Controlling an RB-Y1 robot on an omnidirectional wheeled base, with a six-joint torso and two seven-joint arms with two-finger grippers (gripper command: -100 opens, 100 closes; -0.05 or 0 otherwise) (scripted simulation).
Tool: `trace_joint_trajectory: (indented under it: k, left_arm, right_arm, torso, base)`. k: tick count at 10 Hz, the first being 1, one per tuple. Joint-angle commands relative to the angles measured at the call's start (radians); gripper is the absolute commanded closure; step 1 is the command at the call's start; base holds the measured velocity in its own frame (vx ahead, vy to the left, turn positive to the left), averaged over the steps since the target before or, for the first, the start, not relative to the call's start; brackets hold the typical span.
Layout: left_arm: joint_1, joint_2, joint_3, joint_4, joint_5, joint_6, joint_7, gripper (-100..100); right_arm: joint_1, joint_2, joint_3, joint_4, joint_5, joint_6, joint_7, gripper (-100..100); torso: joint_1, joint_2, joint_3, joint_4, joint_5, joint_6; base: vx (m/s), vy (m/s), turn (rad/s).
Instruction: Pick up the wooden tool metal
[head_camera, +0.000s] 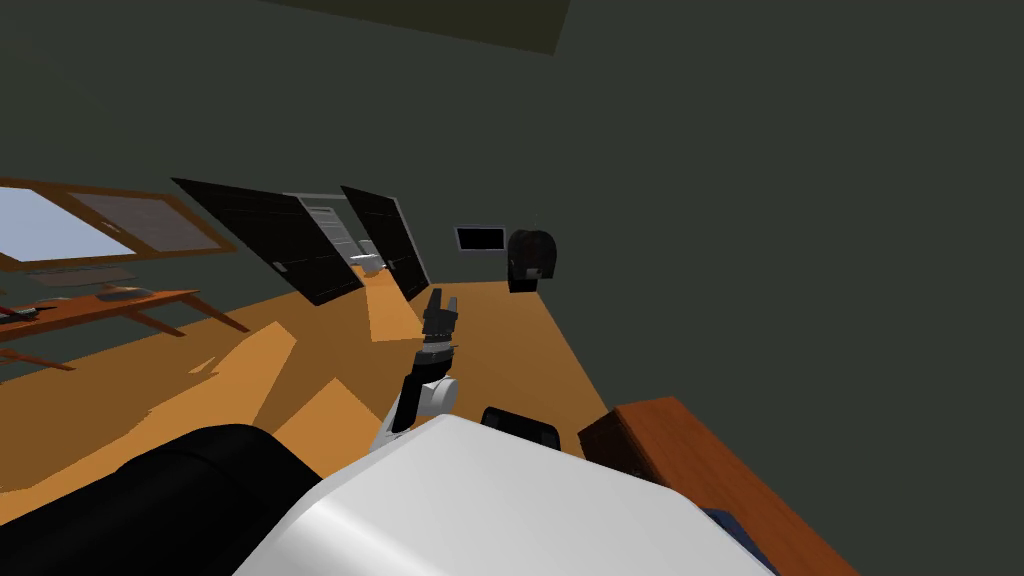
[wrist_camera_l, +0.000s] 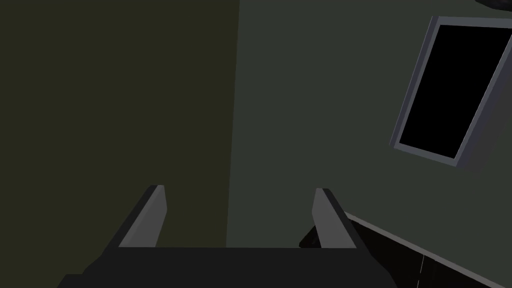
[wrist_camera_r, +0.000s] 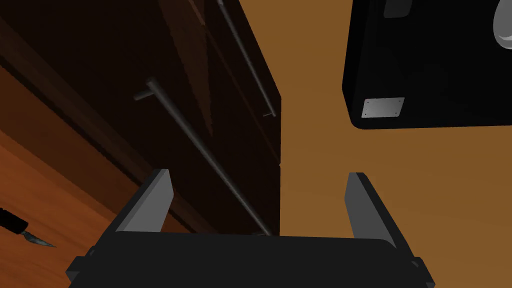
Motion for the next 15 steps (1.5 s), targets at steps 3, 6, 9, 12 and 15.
trace_joint_trajectory:
  k: [3, 6, 9, 12, 15]
  left_arm:
    - [0.000, 0.000, 0.000, 0.000, 0.000, 0.000, 0.000, 0]
    - [0.000, 0.000, 0.000, 0.000, 0.000, 0.000, 0.000, 0]
    - [0.000, 0.000, 0.000, 0.000, 0.000, 0.000, 0.000, 0]
    - [0.000, 0.000, 0.000, 0.000, 0.000, 0.000, 0.000, 0]
    - [0.000, 0.000, 0.000, 0.000, 0.000, 0.000, 0.000, 0]
  right_arm:
    - [0.007, -0.006, -0.009, 0.086, 0.071, -0.006, 0.016, -100]
    - [0.019, -0.011, -0.010, 0.151, 0.151, -0.002, 0.019, -100]
    - [0.025, -0.010, -0.010, 0.200, 0.214, 0.001, 0.023, -100]
    - [0.024, -0.002, -0.009, 0.231, 0.260, 0.003, 0.025, -100]
    - [0.017, 0.006, -0.017, 0.254, 0.269, -0.003, 0.043, 0]
  torso:
    - [0.000, 0.001, 0.001, 0.000, 0.000, 0.000]
    - [0.002, 0.002, 0.001, 0.000, 0.000, 0.001]
    - [-0.003, 0.000, 0.000, 0.000, -0.001, 0.000]
    - [0.001, 0.001, 0.000, 0.000, 0.000, 0.000]
    - [0.006, 0.003, 0.002, 0.001, 0.001, 0.001]
  base:
    - [0.060, -0.113, 0.137]
    - [0.048, -0.106, 0.154]
    - [0.071, -0.158, 0.180]
    - [0.041, -0.107, 0.095]
    - [0.010, -0.052, 0.051]
